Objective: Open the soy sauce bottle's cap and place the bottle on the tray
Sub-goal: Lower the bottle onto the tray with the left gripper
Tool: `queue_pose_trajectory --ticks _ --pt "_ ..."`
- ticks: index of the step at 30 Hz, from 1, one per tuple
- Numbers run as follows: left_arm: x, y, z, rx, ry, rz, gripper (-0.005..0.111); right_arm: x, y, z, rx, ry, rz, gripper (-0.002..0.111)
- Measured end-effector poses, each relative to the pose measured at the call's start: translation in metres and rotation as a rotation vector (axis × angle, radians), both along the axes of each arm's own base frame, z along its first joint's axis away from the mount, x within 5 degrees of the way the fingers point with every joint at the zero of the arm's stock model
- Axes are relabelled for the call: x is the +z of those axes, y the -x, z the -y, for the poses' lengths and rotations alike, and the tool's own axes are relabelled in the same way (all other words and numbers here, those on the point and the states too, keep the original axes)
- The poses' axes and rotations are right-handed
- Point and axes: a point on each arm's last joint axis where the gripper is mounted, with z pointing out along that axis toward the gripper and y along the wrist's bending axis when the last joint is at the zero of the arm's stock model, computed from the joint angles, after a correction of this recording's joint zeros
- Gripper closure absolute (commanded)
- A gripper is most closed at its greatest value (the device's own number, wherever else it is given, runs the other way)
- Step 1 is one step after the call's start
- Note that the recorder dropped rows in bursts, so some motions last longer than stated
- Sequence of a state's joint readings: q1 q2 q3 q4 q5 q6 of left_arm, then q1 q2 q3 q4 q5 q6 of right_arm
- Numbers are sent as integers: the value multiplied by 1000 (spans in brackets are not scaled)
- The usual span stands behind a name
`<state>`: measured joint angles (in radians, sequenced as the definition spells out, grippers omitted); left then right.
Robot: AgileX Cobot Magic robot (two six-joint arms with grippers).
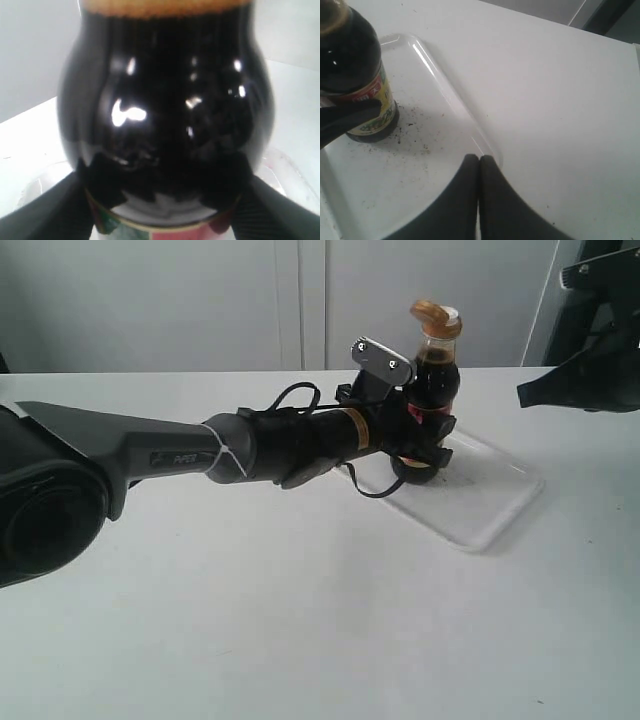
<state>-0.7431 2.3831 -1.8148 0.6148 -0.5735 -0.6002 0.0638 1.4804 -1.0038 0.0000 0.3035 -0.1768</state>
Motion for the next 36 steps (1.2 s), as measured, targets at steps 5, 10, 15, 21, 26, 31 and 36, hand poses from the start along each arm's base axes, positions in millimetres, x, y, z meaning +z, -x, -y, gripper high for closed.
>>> queue_pose_trajectory --ticks 5,10,15,21,26,31,36 --pt "0 -1 0 9 -1 -10 95 0 0 0 0 0 2 108" --pt "0 -1 0 12 0 -13 45 0 0 0 0 0 2 108" --pt "11 -1 1 -1 41 11 2 0 0 0 -1 -1 2 108" --pt "30 2 0 -9 43 -16 2 0 0 0 -3 -6 1 108" --pt "61 8 -6 -13 4 7 2 0 0 0 -3 -6 1 108" --pt "87 12 -11 -4 8 39 2 0 0 0 -3 -6 1 108" --pt "107 16 -15 -2 27 66 2 0 0 0 -4 -8 1 108"
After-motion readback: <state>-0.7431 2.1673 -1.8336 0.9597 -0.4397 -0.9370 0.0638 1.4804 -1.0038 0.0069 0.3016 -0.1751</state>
